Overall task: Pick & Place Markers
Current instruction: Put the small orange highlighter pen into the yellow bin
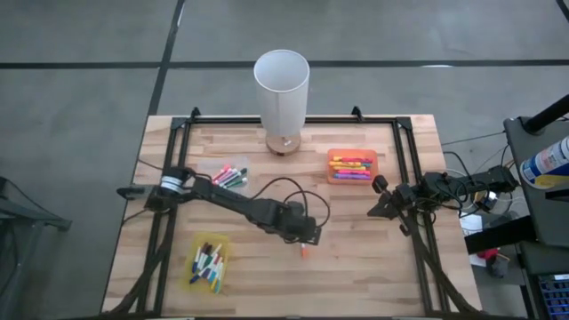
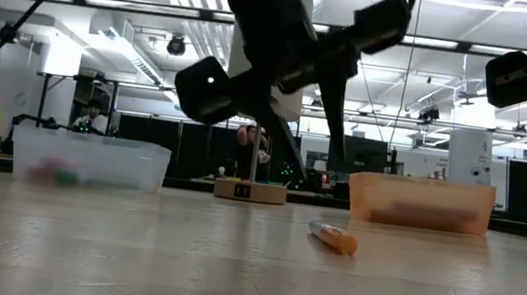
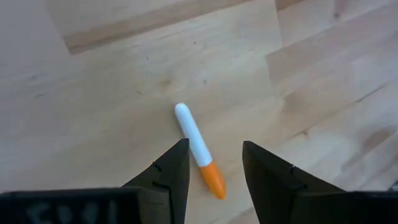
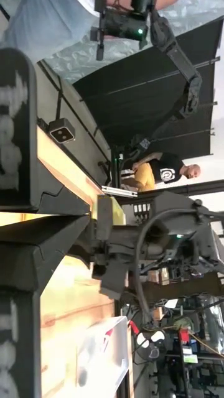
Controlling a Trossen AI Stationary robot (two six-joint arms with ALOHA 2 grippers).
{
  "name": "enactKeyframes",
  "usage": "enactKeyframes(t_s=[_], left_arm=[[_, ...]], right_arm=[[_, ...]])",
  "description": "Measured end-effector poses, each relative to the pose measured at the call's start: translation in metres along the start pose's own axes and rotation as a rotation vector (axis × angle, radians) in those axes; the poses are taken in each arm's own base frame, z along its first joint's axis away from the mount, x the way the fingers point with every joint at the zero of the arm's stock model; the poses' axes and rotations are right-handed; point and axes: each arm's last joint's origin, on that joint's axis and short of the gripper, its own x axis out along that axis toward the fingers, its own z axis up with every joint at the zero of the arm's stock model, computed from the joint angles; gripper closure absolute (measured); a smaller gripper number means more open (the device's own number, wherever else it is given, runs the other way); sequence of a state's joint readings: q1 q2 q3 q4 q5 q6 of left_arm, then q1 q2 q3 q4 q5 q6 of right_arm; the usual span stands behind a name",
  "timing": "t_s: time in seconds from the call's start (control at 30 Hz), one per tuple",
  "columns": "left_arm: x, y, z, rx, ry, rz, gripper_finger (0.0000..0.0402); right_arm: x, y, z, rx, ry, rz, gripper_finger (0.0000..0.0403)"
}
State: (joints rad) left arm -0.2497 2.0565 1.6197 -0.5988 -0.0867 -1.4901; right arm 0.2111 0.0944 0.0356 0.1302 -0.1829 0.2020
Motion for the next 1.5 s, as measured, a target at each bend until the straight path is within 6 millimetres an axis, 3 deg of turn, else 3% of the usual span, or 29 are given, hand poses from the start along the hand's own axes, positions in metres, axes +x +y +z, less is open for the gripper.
enactKeyframes(t_s=[0.6,1.17,1.5], left_arm=[[0.041,0.011,-0.006,0.011,0.057,0.081,0.0262],[0.038,0.025,-0.009,0.201,0.170,0.219,0.0287],[0.036,0.028,-0.008,0.325,0.206,0.226,0.0347]], right_arm=[[0.000,0.000,0.000,0.000,0.000,0.000,0.0394],[0.000,0.000,0.000,0.000,0.001,0.000,0.0394],[0.000,0.000,0.000,0.000,0.001,0.000,0.0394]])
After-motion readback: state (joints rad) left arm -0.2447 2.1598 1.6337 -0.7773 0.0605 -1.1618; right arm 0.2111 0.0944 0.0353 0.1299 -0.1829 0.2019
